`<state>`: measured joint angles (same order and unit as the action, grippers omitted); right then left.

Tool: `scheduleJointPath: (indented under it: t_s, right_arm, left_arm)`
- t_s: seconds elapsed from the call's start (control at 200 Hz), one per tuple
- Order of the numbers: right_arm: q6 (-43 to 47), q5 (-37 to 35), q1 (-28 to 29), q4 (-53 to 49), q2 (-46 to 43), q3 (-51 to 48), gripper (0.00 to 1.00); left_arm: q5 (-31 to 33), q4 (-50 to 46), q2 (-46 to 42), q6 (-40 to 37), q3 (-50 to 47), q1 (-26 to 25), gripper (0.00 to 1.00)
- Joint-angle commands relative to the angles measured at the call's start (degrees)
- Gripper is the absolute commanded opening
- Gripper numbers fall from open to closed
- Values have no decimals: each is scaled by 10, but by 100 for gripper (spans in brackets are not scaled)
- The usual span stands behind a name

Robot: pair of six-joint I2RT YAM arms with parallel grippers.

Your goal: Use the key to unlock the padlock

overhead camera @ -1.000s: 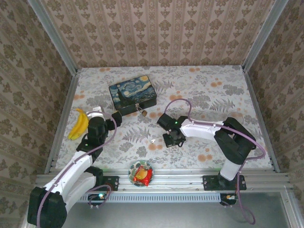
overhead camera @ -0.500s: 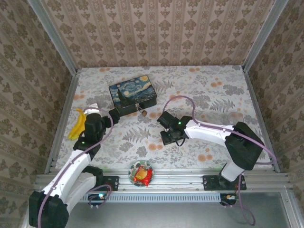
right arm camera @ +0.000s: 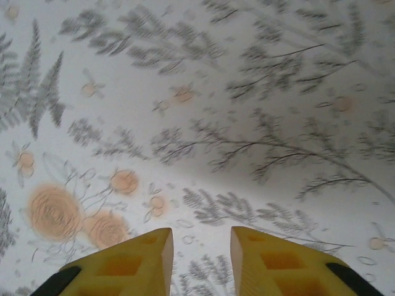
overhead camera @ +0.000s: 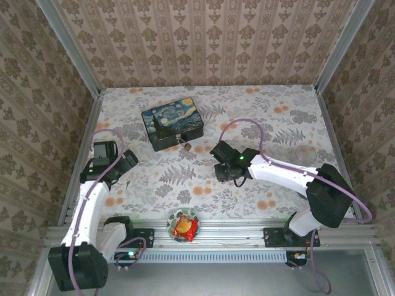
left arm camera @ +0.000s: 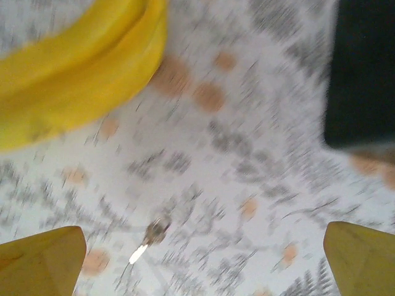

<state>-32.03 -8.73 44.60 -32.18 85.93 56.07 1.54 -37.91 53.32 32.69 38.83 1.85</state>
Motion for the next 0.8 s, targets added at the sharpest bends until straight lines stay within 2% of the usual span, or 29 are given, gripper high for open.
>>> scheduleJointPath:
  t_s: [0.0,0.105,0.29,0.355,0.53,0.795]
  right_arm:
    - [-11,-33,-26,6,-42,-24,42]
    - [7,-48,-42,3,-90,-35,59]
    - [19,-83,-43,8,-145,-53,70]
    - [17,-87,-44,11,-155,-64,72]
    - [8,-97,-44,27,-158,-77,76]
    - [-6,-101,-43,27,-160,-83,78]
  left_arm:
    - [-73,-80,45,9,10,23,97]
    - [-93,-81,101,6,15,22,85]
    - [-95,-57,160,-10,9,14,75]
    - [-90,-44,177,-20,8,11,73]
    - [-72,-9,212,-44,13,6,54]
    - [-12,-5,252,-47,26,6,53]
